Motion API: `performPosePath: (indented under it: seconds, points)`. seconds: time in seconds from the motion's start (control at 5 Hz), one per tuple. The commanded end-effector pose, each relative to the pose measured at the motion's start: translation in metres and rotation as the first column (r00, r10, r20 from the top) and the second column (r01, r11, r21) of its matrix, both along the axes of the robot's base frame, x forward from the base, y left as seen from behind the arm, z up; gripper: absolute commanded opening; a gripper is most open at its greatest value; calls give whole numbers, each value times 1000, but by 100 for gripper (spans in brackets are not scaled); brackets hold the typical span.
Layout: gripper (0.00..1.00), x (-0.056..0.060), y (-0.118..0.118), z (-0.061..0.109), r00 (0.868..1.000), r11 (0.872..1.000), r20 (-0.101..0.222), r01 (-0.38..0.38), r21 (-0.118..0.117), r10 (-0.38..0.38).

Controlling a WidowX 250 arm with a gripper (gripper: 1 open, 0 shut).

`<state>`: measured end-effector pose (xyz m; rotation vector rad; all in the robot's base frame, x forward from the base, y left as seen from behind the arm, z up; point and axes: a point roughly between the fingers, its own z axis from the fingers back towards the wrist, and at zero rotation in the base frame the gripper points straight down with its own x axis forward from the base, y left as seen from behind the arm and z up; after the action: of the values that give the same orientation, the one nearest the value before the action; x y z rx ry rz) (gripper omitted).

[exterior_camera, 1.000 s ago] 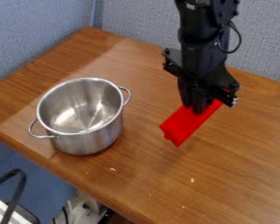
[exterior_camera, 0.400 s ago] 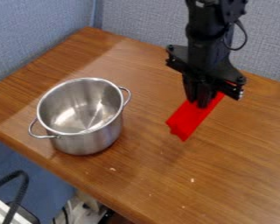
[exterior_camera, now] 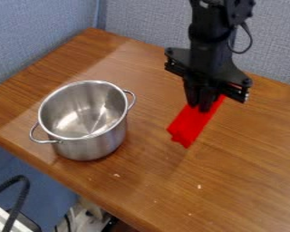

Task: Move the red object from the metal pot to the table

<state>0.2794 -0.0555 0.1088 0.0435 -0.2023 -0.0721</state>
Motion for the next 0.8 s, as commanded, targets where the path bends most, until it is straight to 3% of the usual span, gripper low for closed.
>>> performPosePath:
  seconds: [0.0, 0.2, 0.4, 0.6]
  points:
    - [0, -11, 4, 9, 997, 999, 56, -50, 15, 49]
    - [0, -17, 9, 4, 990, 992, 68, -124, 17, 123]
    - [0, -15, 6, 4, 992, 996, 86, -94, 9, 93]
    - [0, -12, 5, -3, 992, 995, 85, -96, 17, 94]
